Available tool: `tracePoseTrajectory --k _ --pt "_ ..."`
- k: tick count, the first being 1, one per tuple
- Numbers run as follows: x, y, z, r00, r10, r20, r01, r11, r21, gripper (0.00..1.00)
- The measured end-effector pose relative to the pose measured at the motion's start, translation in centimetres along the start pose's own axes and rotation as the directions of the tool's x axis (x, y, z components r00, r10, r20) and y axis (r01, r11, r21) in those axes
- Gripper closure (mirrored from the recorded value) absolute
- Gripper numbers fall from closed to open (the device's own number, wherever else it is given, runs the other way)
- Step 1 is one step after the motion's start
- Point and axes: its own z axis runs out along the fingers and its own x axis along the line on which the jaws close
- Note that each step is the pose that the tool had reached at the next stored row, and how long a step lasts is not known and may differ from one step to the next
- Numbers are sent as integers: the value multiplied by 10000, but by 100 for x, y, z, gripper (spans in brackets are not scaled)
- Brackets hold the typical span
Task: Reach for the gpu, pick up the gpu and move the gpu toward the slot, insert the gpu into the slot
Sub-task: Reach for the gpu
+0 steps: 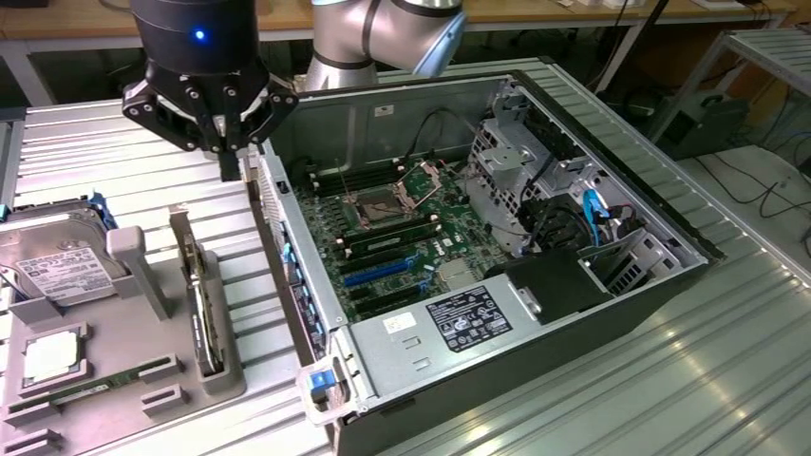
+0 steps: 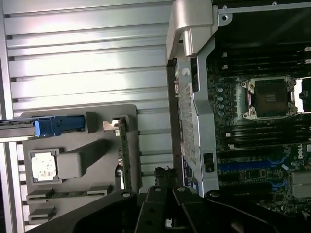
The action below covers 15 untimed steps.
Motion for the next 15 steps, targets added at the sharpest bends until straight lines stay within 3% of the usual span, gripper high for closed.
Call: tracePoseTrajectory --k 15 --pt "127 -32 17 10000 2 -70 -2 10000 5 89"
